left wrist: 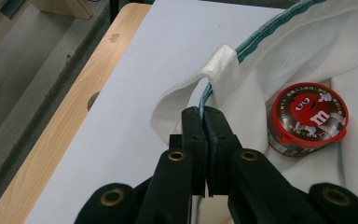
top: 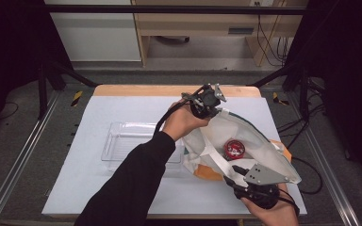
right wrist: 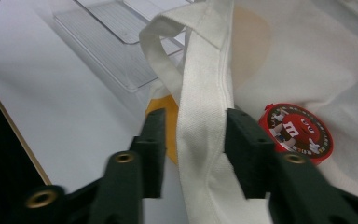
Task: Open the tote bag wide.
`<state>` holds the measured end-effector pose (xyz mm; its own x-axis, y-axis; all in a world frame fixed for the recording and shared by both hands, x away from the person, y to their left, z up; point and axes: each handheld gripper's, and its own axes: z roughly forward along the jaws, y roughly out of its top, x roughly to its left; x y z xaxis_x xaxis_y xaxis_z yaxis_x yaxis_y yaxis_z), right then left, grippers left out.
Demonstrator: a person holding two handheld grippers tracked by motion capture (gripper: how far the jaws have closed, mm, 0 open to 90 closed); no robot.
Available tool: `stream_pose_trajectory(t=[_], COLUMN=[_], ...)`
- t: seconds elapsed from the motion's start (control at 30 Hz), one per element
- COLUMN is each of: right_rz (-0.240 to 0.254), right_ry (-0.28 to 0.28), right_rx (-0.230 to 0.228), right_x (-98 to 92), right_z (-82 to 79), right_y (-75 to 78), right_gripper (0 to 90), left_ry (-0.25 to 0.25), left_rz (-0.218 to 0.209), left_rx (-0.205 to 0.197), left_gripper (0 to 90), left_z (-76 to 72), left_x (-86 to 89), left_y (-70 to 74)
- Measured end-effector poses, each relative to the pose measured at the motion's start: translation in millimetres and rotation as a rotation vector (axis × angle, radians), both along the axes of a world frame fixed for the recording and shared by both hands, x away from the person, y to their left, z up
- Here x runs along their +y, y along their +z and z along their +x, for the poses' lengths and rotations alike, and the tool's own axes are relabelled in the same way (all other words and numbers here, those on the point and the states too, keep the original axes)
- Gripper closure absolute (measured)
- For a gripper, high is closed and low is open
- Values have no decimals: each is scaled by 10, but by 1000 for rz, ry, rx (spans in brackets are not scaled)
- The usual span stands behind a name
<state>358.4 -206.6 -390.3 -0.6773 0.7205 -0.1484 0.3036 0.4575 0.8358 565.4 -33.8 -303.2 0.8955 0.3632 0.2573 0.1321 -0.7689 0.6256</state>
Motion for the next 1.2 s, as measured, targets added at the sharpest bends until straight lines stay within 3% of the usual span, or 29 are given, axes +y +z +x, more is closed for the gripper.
stream_pose_trajectory(t=[0.13, 0.3, 0.37, 0.5, 0.53, 0.63, 0.87, 1.2], right_rz=[-24, -34, -55, -58, -69, -65, -66, -74], right_ry=[-42, -51, -58, -57, -59, -38, 17, 90], right_rx=[16, 48, 66, 91, 94, 104, 121, 131], right_x=[55, 123, 159, 172, 177, 160, 176, 213], right_z=[76, 166, 231, 264, 254, 239, 175, 83], right_y=[-42, -92, -137, -154, -153, -162, -168, -186], right_gripper=[411, 409, 526, 589, 665, 743, 813, 825], left_ry=[7, 13, 18, 30, 33, 55, 88, 119], left_rz=[1, -10, -12, -20, -25, -48, -71, -88], left_rx=[-3, -2, -3, -8, -8, -20, -45, -62], left_gripper=[885, 886, 887, 887, 887, 888, 888, 888], left_z=[-2, 4, 9, 21, 29, 56, 93, 168], left_x=[10, 29, 50, 71, 79, 105, 161, 207], left_y=[11, 21, 34, 41, 43, 54, 88, 72])
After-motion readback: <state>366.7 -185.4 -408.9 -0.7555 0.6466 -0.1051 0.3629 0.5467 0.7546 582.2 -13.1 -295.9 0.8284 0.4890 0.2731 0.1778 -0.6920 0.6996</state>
